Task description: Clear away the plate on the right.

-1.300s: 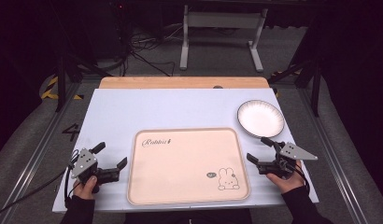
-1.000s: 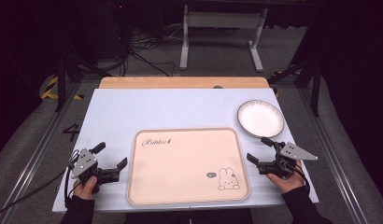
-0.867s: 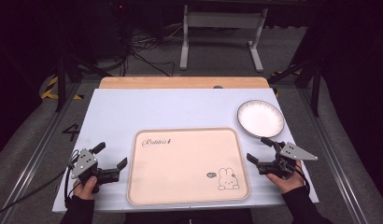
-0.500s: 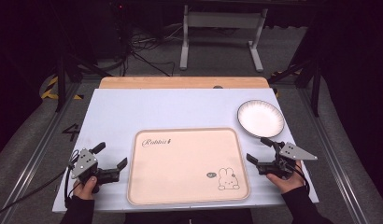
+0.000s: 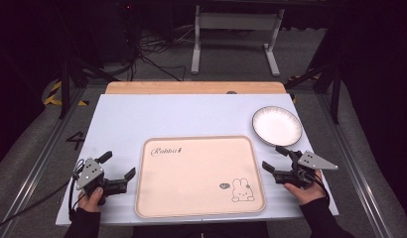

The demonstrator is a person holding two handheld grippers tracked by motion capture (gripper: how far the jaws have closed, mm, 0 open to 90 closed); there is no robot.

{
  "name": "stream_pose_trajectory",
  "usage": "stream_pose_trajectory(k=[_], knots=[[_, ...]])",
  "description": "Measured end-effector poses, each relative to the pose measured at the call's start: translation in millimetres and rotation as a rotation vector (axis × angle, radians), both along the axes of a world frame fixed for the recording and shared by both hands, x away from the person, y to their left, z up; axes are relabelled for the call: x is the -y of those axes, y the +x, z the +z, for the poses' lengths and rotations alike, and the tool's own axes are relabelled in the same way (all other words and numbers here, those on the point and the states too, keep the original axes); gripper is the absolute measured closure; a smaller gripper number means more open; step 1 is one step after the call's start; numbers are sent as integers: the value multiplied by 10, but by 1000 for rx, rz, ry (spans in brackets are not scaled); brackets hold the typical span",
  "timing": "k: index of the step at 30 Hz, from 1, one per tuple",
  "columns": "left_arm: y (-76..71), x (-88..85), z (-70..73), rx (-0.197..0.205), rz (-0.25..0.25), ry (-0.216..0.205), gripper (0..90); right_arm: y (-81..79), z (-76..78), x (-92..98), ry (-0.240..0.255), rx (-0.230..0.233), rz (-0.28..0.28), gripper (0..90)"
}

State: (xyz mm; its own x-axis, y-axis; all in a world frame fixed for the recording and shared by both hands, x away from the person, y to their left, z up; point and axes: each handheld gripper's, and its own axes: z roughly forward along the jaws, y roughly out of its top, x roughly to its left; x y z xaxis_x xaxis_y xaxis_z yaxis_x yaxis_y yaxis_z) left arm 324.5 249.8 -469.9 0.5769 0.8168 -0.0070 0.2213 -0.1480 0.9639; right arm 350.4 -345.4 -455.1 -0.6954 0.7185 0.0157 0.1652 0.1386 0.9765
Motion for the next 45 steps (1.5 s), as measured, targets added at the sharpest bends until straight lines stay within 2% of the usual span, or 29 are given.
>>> stream_pose_trajectory(k=[8, 14, 25, 30, 43, 45], knots=[[1, 2, -2, 1, 1, -1, 2, 7, 16, 15, 21, 0, -6, 145], [0, 1, 0, -1, 1, 3, 2, -4, 103, 15, 33, 9, -1, 145], [1, 11, -2, 2, 2, 2, 2, 5, 246, 5, 6, 14, 3, 153], [0, 12, -1, -1, 1, 4, 2, 16, 309, 11, 14, 13, 5, 157], [0, 12, 1, -2, -1, 11, 2, 69, 371, 20, -14, -7, 4, 165], [0, 13, 1, -4, 1, 9, 2, 93, 365, 31, -21, -23, -5, 170]])
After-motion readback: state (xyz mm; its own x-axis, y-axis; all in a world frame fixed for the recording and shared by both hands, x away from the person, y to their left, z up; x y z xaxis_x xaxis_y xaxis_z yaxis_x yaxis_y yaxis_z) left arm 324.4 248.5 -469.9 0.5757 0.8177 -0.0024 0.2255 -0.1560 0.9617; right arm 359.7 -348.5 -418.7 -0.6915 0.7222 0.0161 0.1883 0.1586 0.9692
